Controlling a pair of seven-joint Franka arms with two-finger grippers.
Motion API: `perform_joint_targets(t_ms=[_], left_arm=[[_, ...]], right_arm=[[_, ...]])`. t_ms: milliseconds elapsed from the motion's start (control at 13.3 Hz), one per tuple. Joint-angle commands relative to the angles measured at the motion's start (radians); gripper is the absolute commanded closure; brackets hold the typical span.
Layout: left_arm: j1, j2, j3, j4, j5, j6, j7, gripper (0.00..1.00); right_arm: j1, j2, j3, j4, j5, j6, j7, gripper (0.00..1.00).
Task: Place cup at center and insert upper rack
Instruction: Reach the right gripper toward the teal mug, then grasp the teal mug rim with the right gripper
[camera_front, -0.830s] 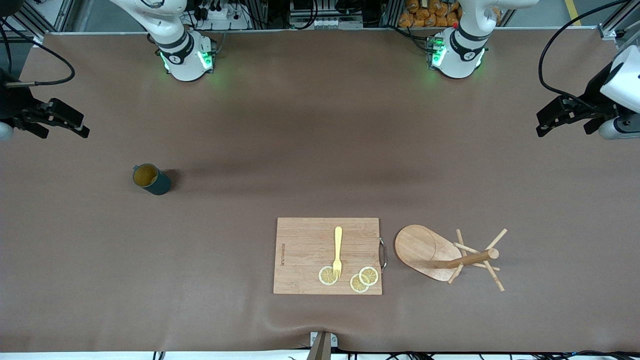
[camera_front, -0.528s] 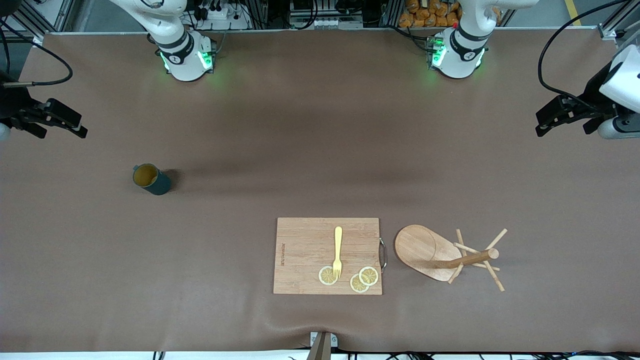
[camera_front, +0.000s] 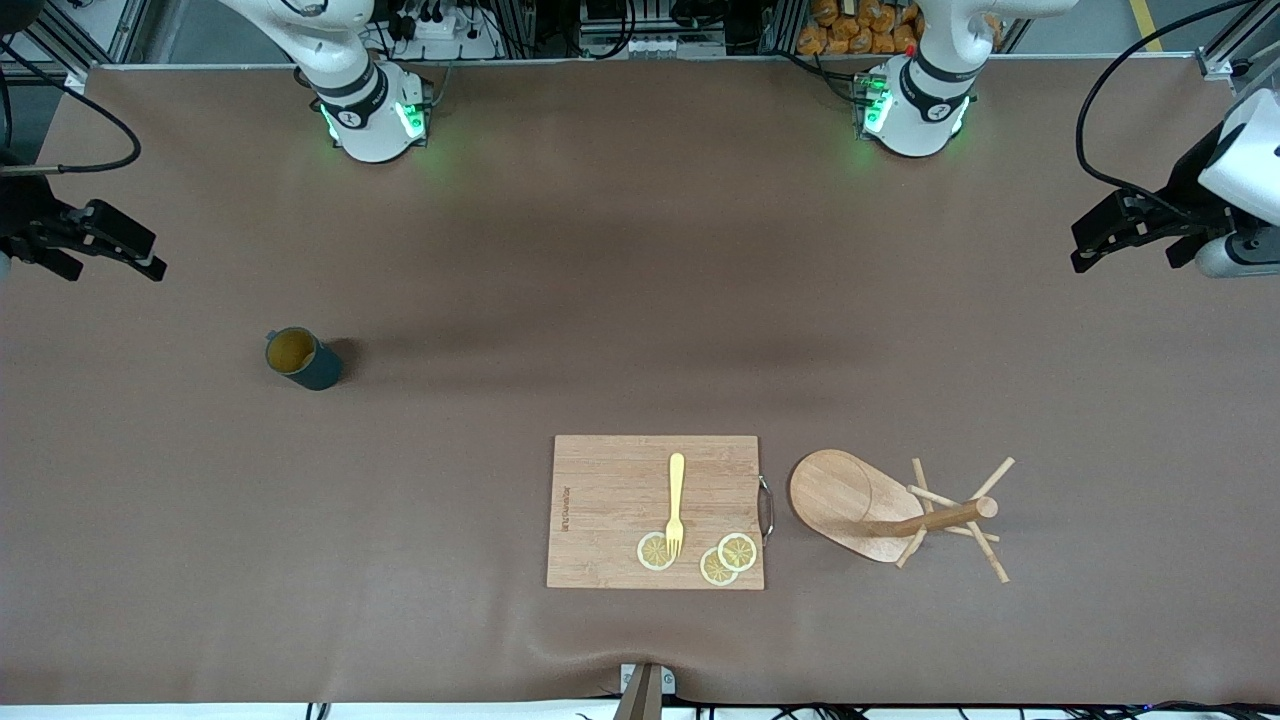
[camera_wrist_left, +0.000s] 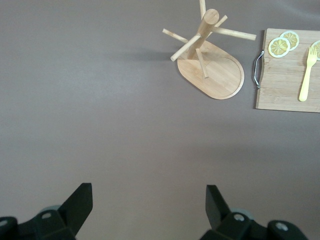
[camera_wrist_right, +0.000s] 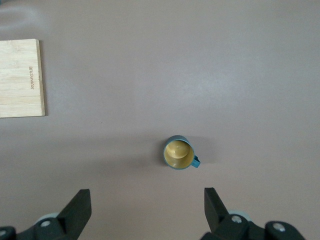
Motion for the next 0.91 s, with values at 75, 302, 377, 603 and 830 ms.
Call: perform_joint_targets(t_ms=[75, 302, 377, 603, 830], left_arm=[[-0.008, -0.011, 0.004, -0.005, -0.021, -0.015, 0.007, 0.0], [-0.012, -0.011, 0.001, -0.004, -0.02, -0.013, 0.003, 0.0], [-0.012, -0.011, 0.001, -0.005, -0.021, -0.013, 0.003, 0.0], [-0.012, -0.011, -0.001, -0.005, -0.021, -0.013, 0.001, 0.0], [-0.008, -0.011, 0.001, -0.005, -0.023, -0.012, 0.0, 0.0]], right_arm=[[-0.016, -0.01, 0.014, -0.137, -0.009, 0.116, -0.002, 0.0], [-0.01, -0.01, 0.022, -0.249, -0.009, 0.216, -0.004, 0.0], [-0.01, -0.007, 0.022, -0.281, -0.009, 0.245, -0.002, 0.0], [-0.01, 0.012, 0.023, -0.44, -0.009, 0.435, 0.001, 0.0], [-0.012, 0.11, 0.023, -0.456, -0.009, 0.477, 0.014, 0.0]])
